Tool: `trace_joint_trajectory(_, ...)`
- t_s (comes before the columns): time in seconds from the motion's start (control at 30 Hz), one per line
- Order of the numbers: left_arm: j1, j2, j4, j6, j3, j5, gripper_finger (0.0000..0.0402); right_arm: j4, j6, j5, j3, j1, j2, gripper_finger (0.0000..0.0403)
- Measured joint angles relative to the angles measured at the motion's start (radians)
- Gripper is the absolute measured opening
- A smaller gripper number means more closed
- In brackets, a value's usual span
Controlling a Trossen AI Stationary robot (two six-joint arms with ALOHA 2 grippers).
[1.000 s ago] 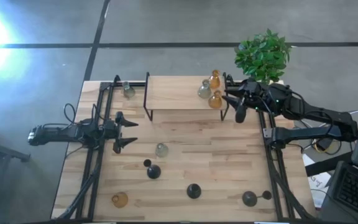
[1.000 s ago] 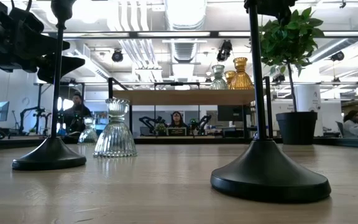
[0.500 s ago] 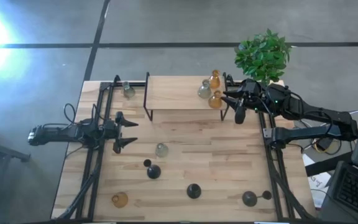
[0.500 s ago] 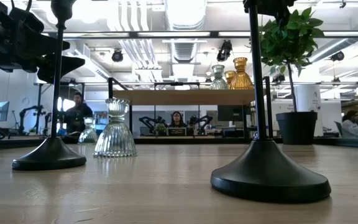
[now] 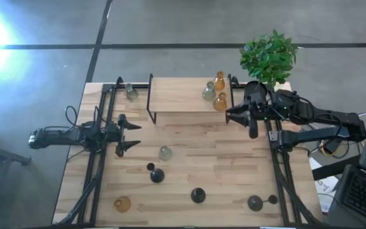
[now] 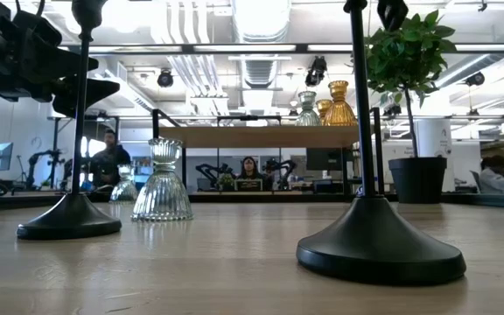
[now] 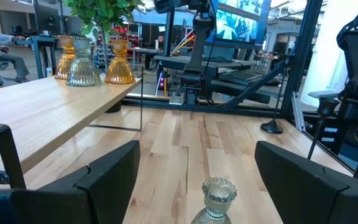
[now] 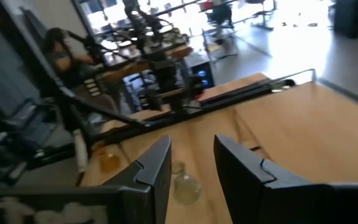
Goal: Pick & Place candle stick holders
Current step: Put the bottom right black candle holder on the shelf
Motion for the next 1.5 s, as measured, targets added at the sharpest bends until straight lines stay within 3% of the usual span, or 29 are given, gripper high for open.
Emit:
trace_joint_trajectory(0.23,0.000,0.000,0.000,0.000,0.000,0.000,0.0323,-0.040,0.050,0.006,0.000,0.134,-0.028,0.0088)
trace_joint_trajectory(0.5,0.000,0.000,0.000,0.000,0.000,0.000,0.0323,-0.419,0.302,0.083,0.000,0.377,-0.066,0.0055)
trace_joint_trajectory(0.67,0.000,0.000,0.000,0.000,0.000,0.000,0.0323,-0.447,0.398,0.169,0.000,0.536,-0.059,0.0038)
trace_joint_trajectory(0.83,0.000,0.000,0.000,0.000,0.000,0.000,0.0323,-0.521,0.335,0.310,-0.001,0.630,-0.050,0.0026)
trace_joint_trajectory(0.97,0.000,0.000,0.000,0.000,0.000,0.000,0.0323,-0.542,0.271,0.393,-0.004,0.648,-0.030,0.0018)
trace_joint_trajectory(1.23,0.000,0.000,0.000,0.000,0.000,0.000,0.0323,-0.393,0.046,0.424,-0.004,0.631,0.028,0.0017)
trace_joint_trajectory(1.5,0.000,0.000,0.000,0.000,0.000,0.000,0.0323,-0.326,0.057,0.424,-0.003,0.632,0.106,0.0017)
